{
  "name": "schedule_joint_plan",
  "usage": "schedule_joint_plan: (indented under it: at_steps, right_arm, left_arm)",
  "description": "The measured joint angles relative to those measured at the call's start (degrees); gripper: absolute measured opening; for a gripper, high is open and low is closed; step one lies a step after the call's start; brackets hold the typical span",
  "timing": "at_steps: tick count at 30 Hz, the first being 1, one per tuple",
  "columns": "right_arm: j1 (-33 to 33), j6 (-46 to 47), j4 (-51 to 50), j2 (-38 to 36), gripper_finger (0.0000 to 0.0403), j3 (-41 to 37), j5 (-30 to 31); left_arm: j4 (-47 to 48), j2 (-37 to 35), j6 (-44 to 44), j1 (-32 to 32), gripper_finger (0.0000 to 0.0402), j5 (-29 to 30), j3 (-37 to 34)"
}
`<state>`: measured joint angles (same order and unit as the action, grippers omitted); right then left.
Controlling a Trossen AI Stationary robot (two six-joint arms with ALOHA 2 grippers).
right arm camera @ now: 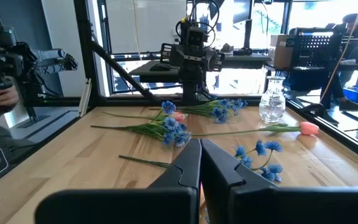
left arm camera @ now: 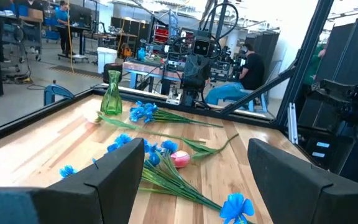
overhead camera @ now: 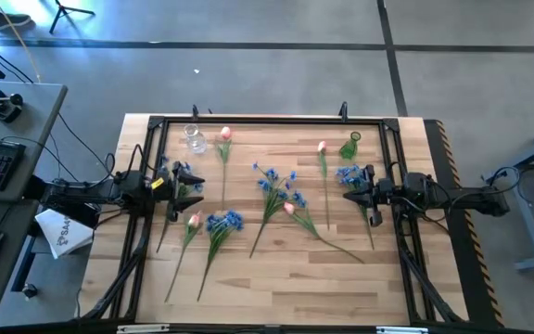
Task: Sort flowers into vase by color
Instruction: Put the top right pink tulip into the green vase
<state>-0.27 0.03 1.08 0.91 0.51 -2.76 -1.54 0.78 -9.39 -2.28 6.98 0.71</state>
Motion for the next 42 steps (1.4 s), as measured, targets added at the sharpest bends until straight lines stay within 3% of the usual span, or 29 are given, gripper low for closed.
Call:
schedule_joint_plan:
  at_steps: [5,11,21,25,30,36,42]
  right_arm:
    - [-0.01,-0.02,0.01,0.00,0.0000,0.02,0.00]
    - [-0.01,-0.02,0.01,0.00,0.0000,0.02,0.01]
    - [-0.01,0.05,0.13,0.00,0.0000,0.00,0.37]
    - [0.00,6.47,0.39,0.00,0.0000,0.02,0.71]
    - [-0.06,10.50,3.71,0.01,0.0000,0.01,5.64]
    - [1.82,10.50,9.50,2.37,0.0000,0.00,7.00]
    - [7.76,10.23,15.99,13.19,0.0000,0.11,18.85]
  left_arm:
    - [-0.01,0.01,0.01,0.02,0.0275,0.02,0.00]
    - [-0.42,0.02,6.05,0.02,0.0275,2.78,0.00]
    - [-0.48,0.00,1.97,0.02,0.0275,2.62,0.00]
    - [-0.55,0.01,4.06,0.02,0.0275,3.11,0.00]
    - [-1.15,0.00,3.68,0.00,0.0275,4.70,0.00]
    - [-0.95,0.02,3.56,0.02,0.0275,4.76,0.00]
    - [-0.92,0.00,3.56,0.02,0.0275,4.76,0.00]
